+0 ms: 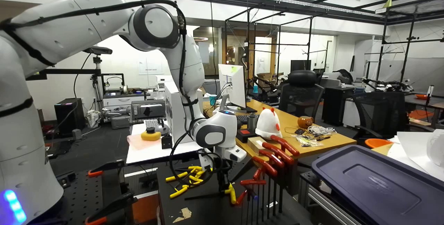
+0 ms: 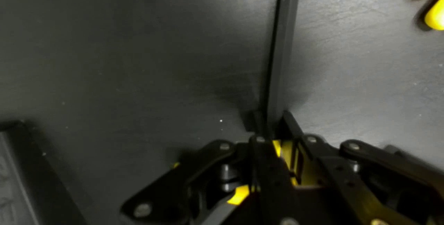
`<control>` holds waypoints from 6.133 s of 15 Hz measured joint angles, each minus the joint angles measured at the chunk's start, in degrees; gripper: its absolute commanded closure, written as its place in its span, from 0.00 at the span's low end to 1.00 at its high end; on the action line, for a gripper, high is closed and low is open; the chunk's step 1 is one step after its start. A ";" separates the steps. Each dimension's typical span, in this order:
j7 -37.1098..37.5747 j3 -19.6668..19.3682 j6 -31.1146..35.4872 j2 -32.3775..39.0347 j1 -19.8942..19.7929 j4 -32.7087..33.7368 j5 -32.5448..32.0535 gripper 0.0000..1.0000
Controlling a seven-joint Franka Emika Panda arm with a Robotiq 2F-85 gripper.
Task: Put one of the yellow screwdrivers in the black panel
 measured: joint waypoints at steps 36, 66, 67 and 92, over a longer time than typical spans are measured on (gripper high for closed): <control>-0.55 -5.28 3.27 -7.43 15.64 1.91 -11.59 0.96; -6.91 0.74 -35.27 24.30 9.09 61.97 -17.54 0.96; -6.80 0.74 -35.24 24.31 9.13 62.09 -17.54 0.96; -1.29 -4.87 -34.06 25.05 8.52 62.88 -20.58 0.96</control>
